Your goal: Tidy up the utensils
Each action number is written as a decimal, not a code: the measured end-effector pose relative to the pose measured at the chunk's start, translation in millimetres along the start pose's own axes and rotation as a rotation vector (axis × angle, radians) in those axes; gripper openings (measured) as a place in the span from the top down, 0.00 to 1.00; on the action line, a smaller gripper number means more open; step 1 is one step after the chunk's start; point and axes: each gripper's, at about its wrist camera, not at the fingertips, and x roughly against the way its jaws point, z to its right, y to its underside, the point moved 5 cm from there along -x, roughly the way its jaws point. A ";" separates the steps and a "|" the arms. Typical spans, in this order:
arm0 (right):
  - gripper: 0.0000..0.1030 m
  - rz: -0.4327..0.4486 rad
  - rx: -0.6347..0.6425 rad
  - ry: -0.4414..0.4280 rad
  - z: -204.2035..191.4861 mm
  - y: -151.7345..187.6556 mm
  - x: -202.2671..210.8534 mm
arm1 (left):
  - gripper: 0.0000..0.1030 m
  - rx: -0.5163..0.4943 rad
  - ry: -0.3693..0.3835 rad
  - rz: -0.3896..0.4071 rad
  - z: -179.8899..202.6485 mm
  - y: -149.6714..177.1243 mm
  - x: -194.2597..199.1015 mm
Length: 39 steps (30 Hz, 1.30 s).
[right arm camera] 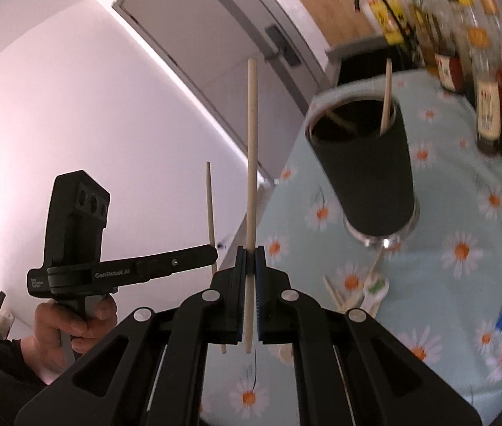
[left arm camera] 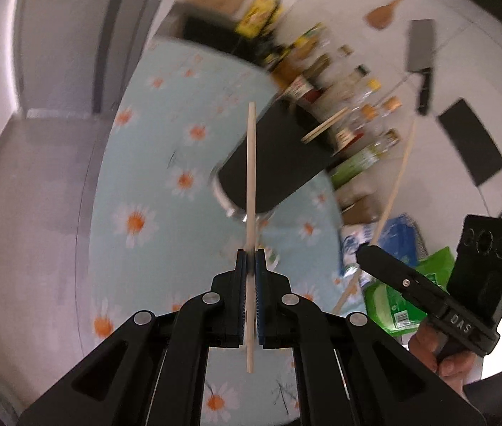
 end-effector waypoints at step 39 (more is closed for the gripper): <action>0.94 0.470 0.032 0.152 39.7 -162.1 46.6 | 0.97 -0.466 0.179 0.542 102.1 -151.3 10.9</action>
